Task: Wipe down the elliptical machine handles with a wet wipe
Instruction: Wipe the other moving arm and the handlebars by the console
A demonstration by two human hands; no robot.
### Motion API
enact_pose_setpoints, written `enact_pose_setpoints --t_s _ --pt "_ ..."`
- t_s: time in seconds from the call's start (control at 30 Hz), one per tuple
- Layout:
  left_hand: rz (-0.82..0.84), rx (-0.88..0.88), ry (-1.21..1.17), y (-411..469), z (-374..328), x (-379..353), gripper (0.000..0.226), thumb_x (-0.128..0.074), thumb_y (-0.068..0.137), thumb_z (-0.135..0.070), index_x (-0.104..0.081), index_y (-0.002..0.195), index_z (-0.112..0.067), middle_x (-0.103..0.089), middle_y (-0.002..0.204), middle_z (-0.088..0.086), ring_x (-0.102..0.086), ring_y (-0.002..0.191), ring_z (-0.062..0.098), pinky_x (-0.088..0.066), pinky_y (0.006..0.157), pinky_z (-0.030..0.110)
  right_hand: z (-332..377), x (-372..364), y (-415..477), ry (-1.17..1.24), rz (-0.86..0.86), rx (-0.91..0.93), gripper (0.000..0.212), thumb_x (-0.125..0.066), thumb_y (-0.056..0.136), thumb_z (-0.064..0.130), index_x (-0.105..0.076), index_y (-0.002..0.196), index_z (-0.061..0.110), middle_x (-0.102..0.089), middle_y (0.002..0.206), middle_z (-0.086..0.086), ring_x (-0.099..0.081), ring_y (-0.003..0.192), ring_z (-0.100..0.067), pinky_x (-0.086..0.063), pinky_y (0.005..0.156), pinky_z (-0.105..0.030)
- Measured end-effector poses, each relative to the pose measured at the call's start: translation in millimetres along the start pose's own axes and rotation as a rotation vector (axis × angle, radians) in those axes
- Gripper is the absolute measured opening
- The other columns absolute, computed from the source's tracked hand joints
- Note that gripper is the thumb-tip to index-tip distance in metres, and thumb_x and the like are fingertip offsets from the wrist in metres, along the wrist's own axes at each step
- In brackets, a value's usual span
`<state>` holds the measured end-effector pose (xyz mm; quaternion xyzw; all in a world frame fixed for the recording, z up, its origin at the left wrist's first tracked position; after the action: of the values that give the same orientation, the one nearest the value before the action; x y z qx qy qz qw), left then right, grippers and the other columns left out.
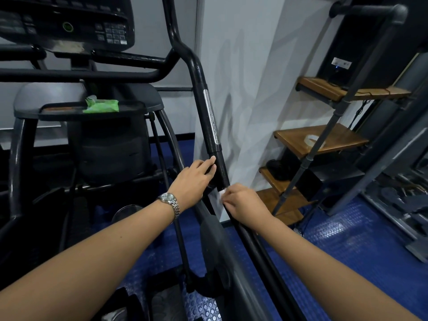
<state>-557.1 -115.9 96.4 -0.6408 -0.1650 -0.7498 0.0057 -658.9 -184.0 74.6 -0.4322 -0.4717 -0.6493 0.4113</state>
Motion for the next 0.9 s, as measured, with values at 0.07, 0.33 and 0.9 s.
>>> enact_pose_setpoints --t_s 0.07,0.33,0.9 --pt "-0.012 -0.009 -0.010 0.4 1.3 0.6 0.069 -0.052 0.086 -0.004 -0.024 0.148 -0.012 -0.010 0.157 0.003 -0.032 0.129 0.021 -0.048 0.086 0.027 3.1 -3.6 13.9 -0.068 0.024 0.045 0.011 -0.062 0.079 0.004 -0.073 0.078 0.005 -0.067 0.089 -0.005 -0.060 0.091 -0.023 -0.054 0.066 -0.038" --pt "-0.050 -0.091 -0.113 -10.0 15.4 -12.4 0.068 -0.049 0.084 0.001 -0.031 0.147 -0.018 -0.013 0.158 -0.005 -0.030 0.131 0.021 -0.049 0.090 0.029 37.0 -24.8 -4.9 -0.422 0.380 0.107 0.014 -0.057 0.082 0.008 -0.066 0.092 0.005 -0.062 0.097 -0.012 -0.055 0.092 -0.027 -0.043 0.076 -0.034" --pt "0.259 0.898 -2.032 -39.6 0.5 -54.7 0.014 -0.064 0.089 -0.011 -0.066 0.094 0.002 -0.066 0.075 0.009 -0.063 0.069 0.014 -0.057 0.064 0.020 28.8 -1.3 -7.0 0.410 -0.392 -0.248 0.007 -0.072 0.081 0.011 -0.071 0.088 0.008 -0.055 0.085 0.004 -0.056 0.074 -0.007 -0.051 0.067 -0.019"
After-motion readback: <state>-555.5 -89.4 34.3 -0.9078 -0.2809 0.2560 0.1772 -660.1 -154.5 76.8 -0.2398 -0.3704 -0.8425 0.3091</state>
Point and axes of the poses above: each hand's wrist, its own y-axis towards the middle knuckle, its own x-axis out of the back of the hand, z = x × y, the point moved 6 cm from there along y, towards the middle knuckle
